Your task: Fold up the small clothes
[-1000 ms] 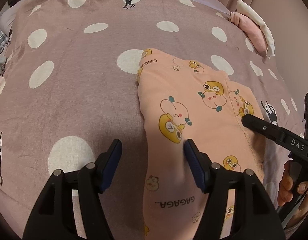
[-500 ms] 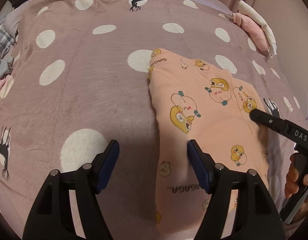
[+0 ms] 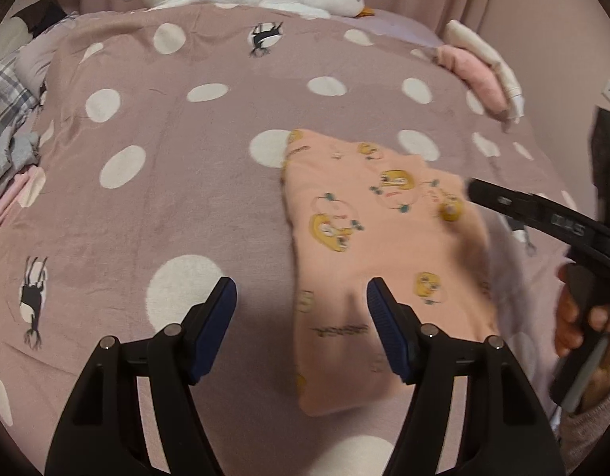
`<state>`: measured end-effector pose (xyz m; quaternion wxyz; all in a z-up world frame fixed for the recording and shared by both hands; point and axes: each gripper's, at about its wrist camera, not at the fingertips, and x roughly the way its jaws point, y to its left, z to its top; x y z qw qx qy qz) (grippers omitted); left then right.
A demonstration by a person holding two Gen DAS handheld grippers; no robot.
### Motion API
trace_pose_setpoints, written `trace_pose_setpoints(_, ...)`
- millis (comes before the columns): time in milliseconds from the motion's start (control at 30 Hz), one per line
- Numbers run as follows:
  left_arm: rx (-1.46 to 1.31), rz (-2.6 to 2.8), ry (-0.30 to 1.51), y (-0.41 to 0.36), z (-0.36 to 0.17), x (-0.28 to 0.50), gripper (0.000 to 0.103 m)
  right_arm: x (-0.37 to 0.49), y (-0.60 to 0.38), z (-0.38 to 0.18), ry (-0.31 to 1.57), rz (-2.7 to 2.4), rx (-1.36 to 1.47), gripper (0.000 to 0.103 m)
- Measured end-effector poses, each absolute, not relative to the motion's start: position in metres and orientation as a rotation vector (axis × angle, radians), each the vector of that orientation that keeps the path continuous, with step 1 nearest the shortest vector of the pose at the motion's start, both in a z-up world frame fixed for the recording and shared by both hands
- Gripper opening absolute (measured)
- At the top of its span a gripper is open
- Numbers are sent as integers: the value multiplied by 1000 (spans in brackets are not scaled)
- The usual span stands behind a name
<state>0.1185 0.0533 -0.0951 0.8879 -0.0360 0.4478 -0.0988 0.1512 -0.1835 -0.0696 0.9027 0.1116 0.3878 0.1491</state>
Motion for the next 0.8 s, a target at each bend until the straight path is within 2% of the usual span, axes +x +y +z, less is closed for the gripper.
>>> trace_pose_setpoints(200, -51, -261, 957, 36, -104, 113, 46, 164, -156, -76, 817, 403, 168, 46)
trace_pose_setpoints(267, -46, -273, 981, 32, -113, 113, 44, 173, -151, -86, 867, 384, 155, 46)
trace_pose_setpoints(533, -17, -259, 1018, 32, -130, 119, 47, 185, -150, -104, 928, 338, 140, 46)
trace_pose_setpoints(800, -87, -223, 962, 42, -109, 143, 46, 149, -156, -84, 851, 391, 135, 46)
